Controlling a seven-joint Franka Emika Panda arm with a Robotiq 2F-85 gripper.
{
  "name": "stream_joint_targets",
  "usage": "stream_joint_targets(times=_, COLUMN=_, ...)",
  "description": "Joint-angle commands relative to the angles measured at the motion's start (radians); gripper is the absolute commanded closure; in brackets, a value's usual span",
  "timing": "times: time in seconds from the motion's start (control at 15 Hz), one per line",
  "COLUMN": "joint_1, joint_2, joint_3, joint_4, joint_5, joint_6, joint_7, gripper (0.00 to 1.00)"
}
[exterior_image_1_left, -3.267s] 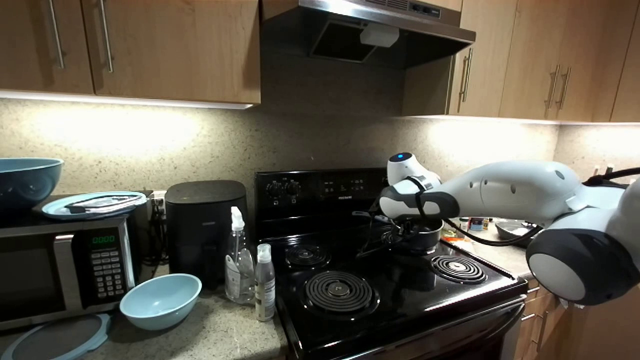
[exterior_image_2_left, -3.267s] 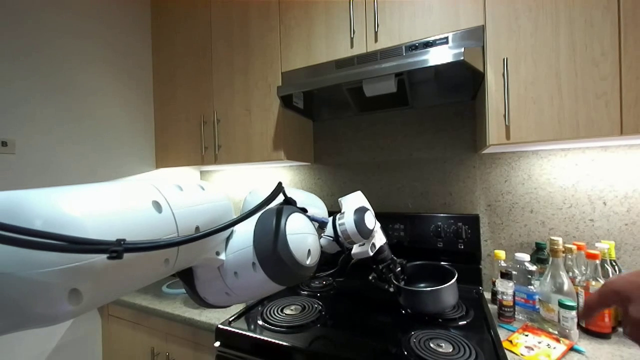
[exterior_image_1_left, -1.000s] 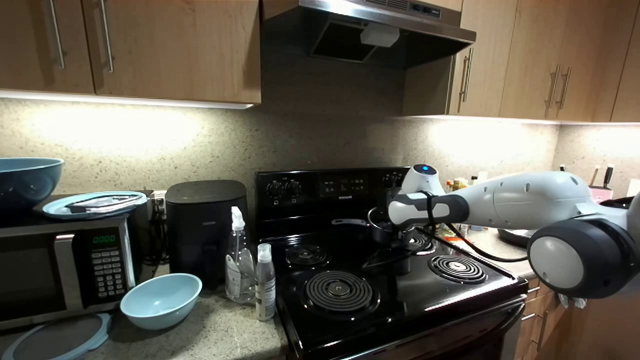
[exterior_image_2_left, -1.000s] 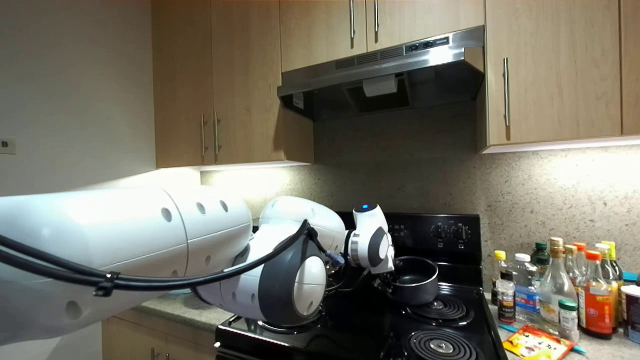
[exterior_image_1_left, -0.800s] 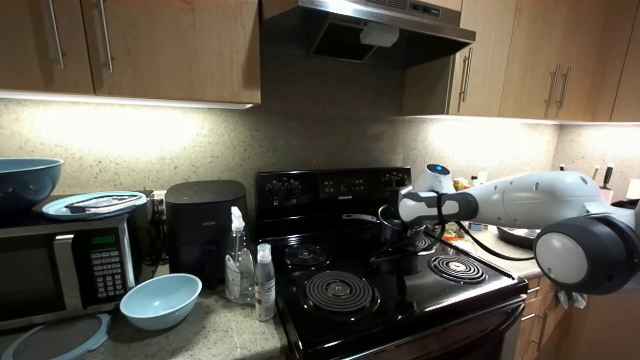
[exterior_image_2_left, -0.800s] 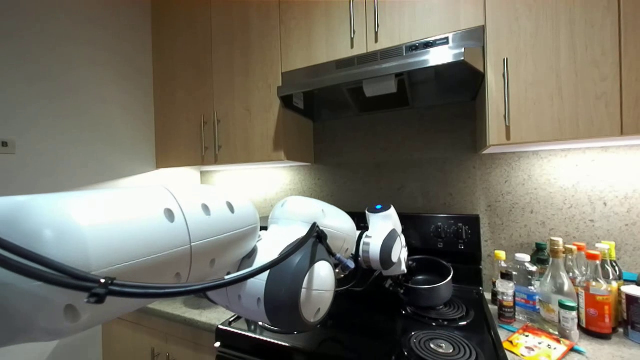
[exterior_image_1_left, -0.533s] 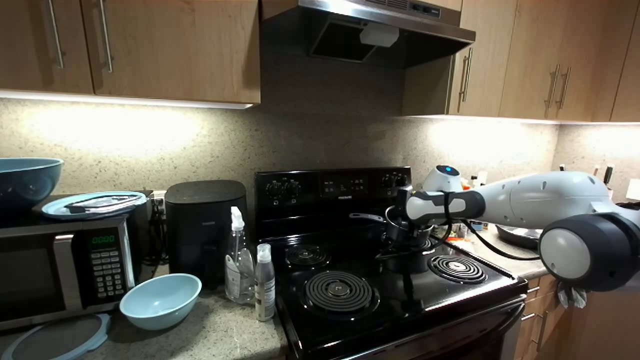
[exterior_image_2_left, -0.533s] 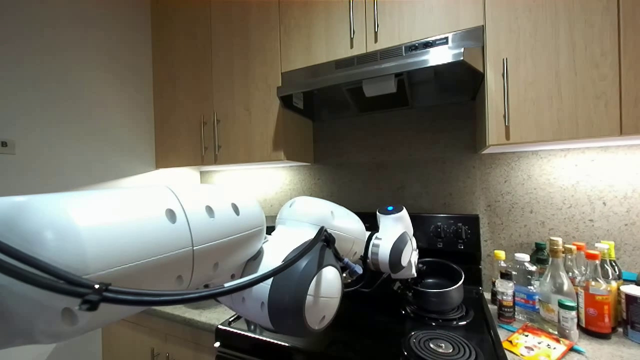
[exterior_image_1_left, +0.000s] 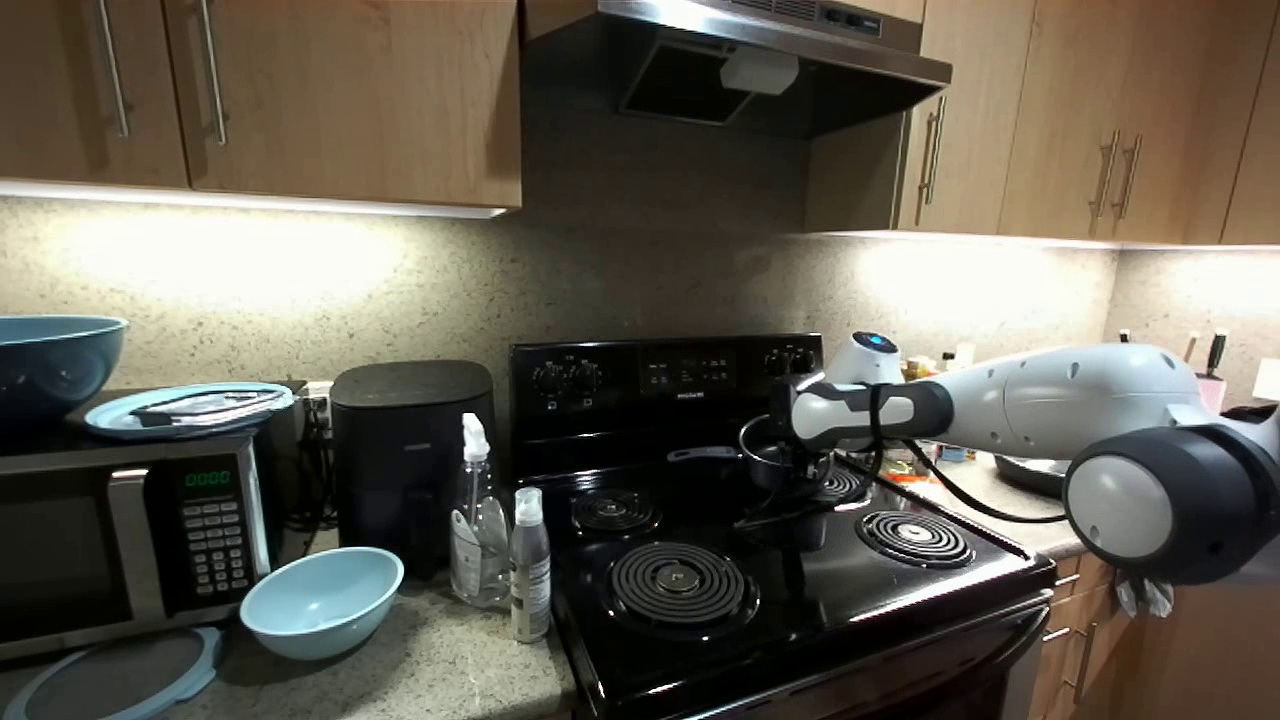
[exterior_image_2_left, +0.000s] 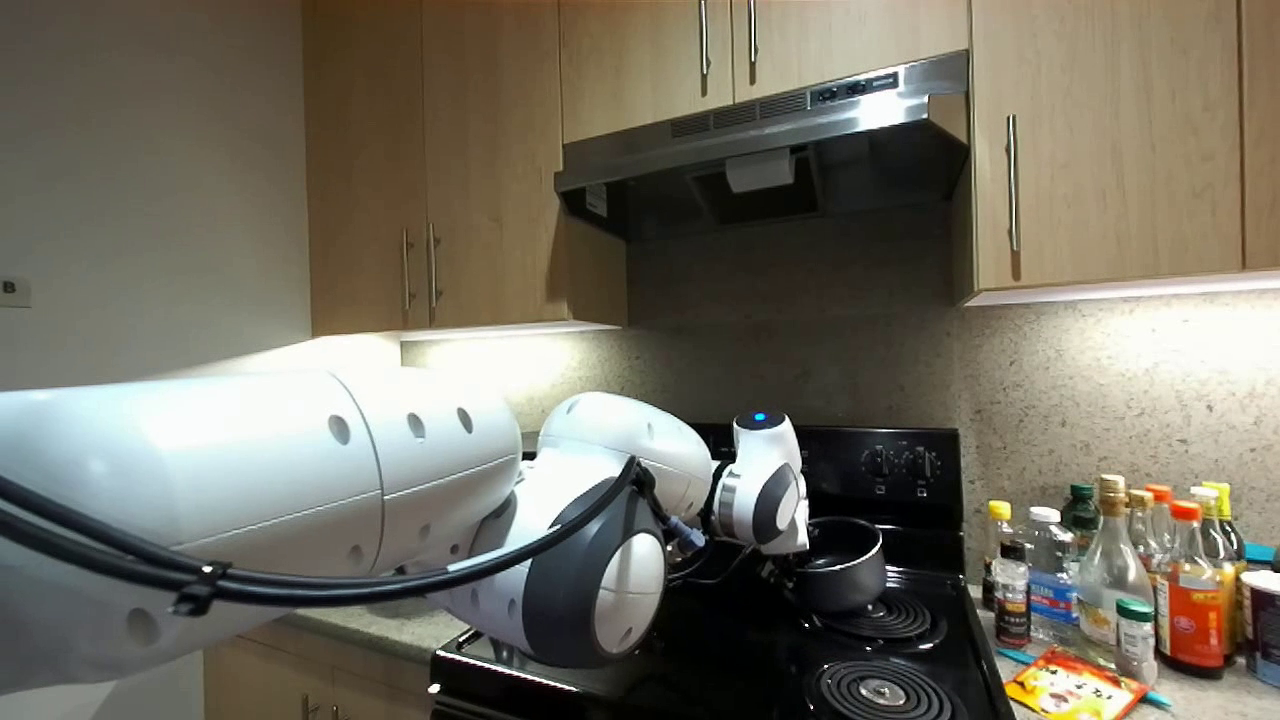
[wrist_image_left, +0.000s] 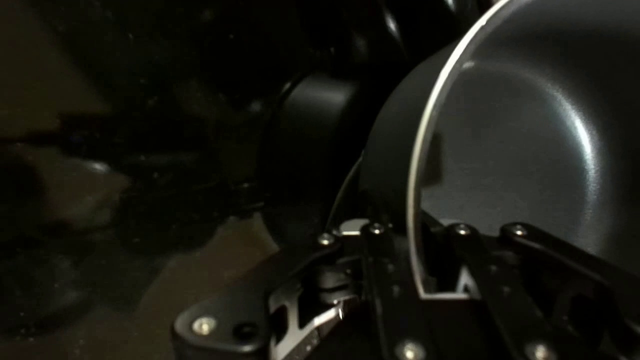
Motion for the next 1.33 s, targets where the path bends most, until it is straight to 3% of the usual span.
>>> stream_joint_targets(times=0.0, joint_1=0.017, joint_2=0.000, joint_3=0.011, joint_4=0.009, joint_5=0.002, joint_6=-0.007, joint_7=-0.026, gripper=0.98)
stream_joint_targets(times=0.6, joint_1=-0.044, joint_2=0.000, joint_3=0.026, joint_4=-0.002, joint_5=0.052, joint_6=0.060, joint_7=0.056, gripper=0.98)
stream_joint_targets(times=1.07, joint_1=-0.061, joint_2=0.000, joint_3=0.067, joint_4=-0.001, joint_5=0.051, joint_6=0.019, joint_7=0.008, gripper=0.98)
stream_joint_targets(times=1.13, joint_1=-0.057, joint_2=0.000, joint_3=0.047, joint_4=-0.004, joint_5=0.033, joint_6=0.014, joint_7=0.037, gripper=0.91)
stream_joint_targets(times=1.27, joint_1=-0.057, joint_2=0.000, joint_3=0.050, joint_4=-0.004, joint_5=0.033, joint_6=0.014, joint_7=0.037, gripper=0.91)
